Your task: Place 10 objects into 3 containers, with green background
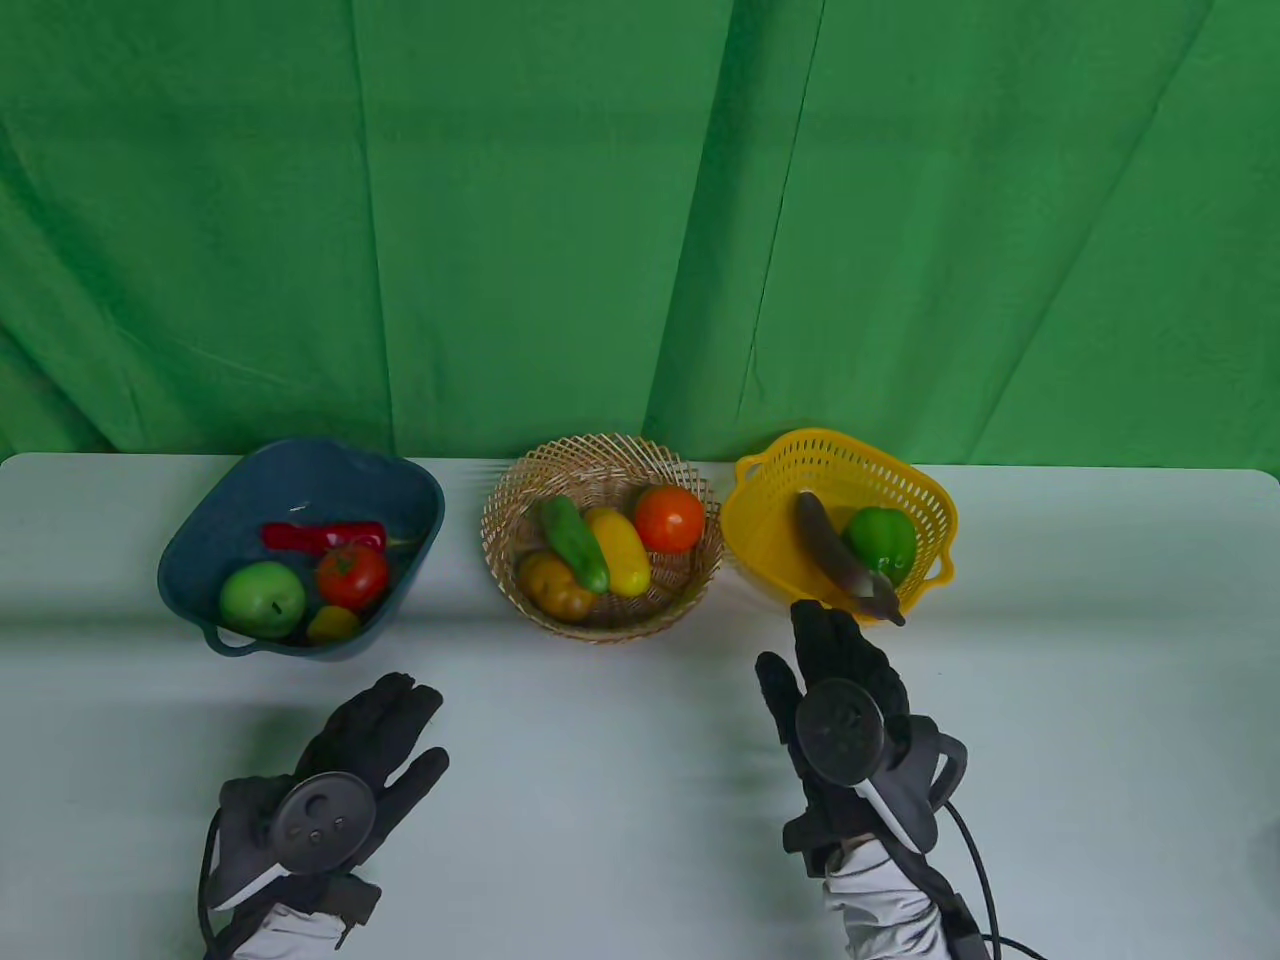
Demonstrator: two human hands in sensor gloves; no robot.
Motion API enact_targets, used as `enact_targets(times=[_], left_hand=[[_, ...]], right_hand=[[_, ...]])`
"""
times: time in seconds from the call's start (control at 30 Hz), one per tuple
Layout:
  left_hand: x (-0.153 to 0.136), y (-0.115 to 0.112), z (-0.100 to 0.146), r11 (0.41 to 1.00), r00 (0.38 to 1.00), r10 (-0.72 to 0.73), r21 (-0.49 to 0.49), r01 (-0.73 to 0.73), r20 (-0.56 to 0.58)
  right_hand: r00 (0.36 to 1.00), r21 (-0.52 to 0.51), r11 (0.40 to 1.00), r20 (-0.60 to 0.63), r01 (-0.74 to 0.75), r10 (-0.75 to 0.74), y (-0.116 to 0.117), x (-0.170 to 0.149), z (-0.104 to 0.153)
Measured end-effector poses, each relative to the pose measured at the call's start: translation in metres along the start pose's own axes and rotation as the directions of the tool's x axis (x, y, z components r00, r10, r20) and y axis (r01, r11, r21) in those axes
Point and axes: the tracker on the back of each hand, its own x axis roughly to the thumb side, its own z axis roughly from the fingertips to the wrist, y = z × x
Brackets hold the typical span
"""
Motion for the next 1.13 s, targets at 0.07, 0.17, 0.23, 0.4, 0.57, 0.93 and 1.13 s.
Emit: enact_targets(times=[0.07, 0.17, 0.23, 0.4, 0.57, 0.93, 1.13], left_hand=[[0.000, 0.000, 0.000, 1.000, 1.000, 0.003, -0.001, -0.003, 0.000], [0.001, -0.001, 0.000, 1.000, 1.000, 0.005, -0.003, -0.005, 0.000], [0.001, -0.001, 0.000, 1.000, 1.000, 0.005, -0.005, -0.005, 0.001], [0.005, -0.003, -0.001, 1.000, 1.000, 0.002, -0.012, -0.002, 0.011], [0.007, -0.004, -0.001, 1.000, 1.000, 0.002, -0.016, -0.001, 0.020], [0.011, -0.009, -0.002, 0.999, 0.999, -0.007, -0.036, 0.008, 0.032], [0.011, -0.009, -0.002, 0.999, 0.999, -0.006, -0.033, 0.007, 0.037]], right_hand=[[1.000, 0.009, 1.000, 0.024, 0.008, -0.008, 0.004, 0.005, 0.008], [0.998, 0.025, 0.999, 0.058, 0.030, -0.032, 0.012, 0.012, 0.019], [0.995, 0.047, 0.998, 0.089, 0.034, -0.038, 0.020, 0.018, 0.029], [0.992, 0.081, 0.997, 0.127, 0.001, -0.012, 0.037, 0.023, 0.044], [0.992, 0.124, 0.992, 0.123, -0.021, 0.005, 0.050, 0.019, 0.049], [0.994, 0.175, 0.983, 0.107, -0.055, 0.036, 0.065, 0.007, 0.054], [0.993, 0.178, 0.982, 0.115, -0.055, 0.035, 0.065, 0.010, 0.056]])
